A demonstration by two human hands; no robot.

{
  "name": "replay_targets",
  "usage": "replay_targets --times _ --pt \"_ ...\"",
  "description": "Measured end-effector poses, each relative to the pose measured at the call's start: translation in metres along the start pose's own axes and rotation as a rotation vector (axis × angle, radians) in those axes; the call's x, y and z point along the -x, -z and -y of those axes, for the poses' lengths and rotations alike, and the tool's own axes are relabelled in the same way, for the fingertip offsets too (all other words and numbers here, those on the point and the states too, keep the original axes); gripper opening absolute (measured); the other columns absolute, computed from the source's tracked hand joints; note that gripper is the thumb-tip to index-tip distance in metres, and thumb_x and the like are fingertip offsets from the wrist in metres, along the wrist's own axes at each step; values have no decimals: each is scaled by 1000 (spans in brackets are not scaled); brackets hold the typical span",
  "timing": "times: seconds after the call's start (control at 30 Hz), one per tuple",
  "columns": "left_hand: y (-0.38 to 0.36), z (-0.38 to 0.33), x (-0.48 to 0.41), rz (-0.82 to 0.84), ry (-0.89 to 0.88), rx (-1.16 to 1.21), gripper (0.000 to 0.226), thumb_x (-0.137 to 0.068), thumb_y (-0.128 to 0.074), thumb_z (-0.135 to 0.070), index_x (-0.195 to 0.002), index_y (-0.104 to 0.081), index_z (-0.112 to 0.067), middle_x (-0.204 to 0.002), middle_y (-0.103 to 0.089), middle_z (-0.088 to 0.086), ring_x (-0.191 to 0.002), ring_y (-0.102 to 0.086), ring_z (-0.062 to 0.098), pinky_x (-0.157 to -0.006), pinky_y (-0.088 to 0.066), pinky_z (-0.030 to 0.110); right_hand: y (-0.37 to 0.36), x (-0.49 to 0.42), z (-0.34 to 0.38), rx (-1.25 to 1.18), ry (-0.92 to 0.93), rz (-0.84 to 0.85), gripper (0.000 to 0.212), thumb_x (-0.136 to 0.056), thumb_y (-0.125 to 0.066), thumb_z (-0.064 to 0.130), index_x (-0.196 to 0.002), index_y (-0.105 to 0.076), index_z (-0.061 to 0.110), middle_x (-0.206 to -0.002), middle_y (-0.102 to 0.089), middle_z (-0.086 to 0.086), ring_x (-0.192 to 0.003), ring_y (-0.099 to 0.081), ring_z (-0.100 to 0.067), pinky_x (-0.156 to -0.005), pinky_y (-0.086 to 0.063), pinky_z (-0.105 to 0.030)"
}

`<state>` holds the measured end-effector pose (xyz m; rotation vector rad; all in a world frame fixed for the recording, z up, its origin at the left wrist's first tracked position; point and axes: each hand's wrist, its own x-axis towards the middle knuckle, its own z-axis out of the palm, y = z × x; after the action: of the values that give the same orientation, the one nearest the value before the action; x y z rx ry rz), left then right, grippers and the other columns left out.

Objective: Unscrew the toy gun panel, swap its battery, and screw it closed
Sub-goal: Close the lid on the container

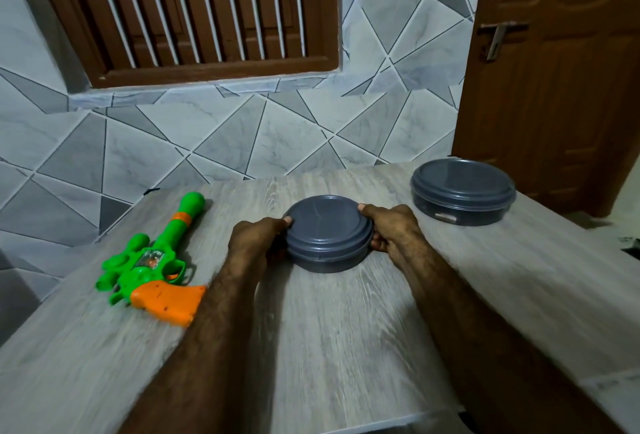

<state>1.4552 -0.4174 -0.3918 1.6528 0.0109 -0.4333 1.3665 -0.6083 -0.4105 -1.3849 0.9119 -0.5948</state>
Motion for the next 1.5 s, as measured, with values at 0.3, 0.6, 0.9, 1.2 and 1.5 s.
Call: replay_targets --times 0.3,0.6,0.9,1.2,1.5 --pt "-4 -3 6 -43 -52 -45 38 -76 -82 -34 -99 -71 -6 -89 -74 12 -80 -72 27 -77 -61 41 9 15 -2 -85 -42 103 34 -81 -75 37 -91 -69 5 -65 -59 -6 -54 -53 -15 -52 -51 -25" --pt "-10 -11 21 159 32 290 50 -67 -88 -37 -103 -70 -7 -93 -76 9 -90 -72 26 -87 -57 37 24 32 15 -116 14 155 23 -81 -76 29 -86 -69 7 -60 -58 -3 -52 -52 -14 -50 -50 -26" --pt "-31 -14 44 239 126 286 36 -78 -79 -35 -98 -61 -10 -86 -60 9 -77 -58 21 -62 -55 31 58 32 22 -132 35 162 24 -84 -75 33 -85 -70 9 -58 -61 0 -48 -55 -11 -52 -51 -25" --pt "-43 -16 38 280 190 350 45 -80 -77 -31 -112 -59 -6 -93 -62 14 -79 -63 25 -43 -54 28 113 7 37 -66 149 -68 23 -89 -68 30 -87 -68 7 -72 -61 -7 -58 -55 -16 -56 -52 -28" --pt "-57 -24 7 271 110 255 36 -79 -78 -34 -102 -61 -13 -92 -61 10 -81 -61 22 -45 -54 28 166 -46 40 75 302 -421 15 -89 -68 25 -96 -67 11 -97 -68 -10 -85 -67 -26 -72 -60 -39"
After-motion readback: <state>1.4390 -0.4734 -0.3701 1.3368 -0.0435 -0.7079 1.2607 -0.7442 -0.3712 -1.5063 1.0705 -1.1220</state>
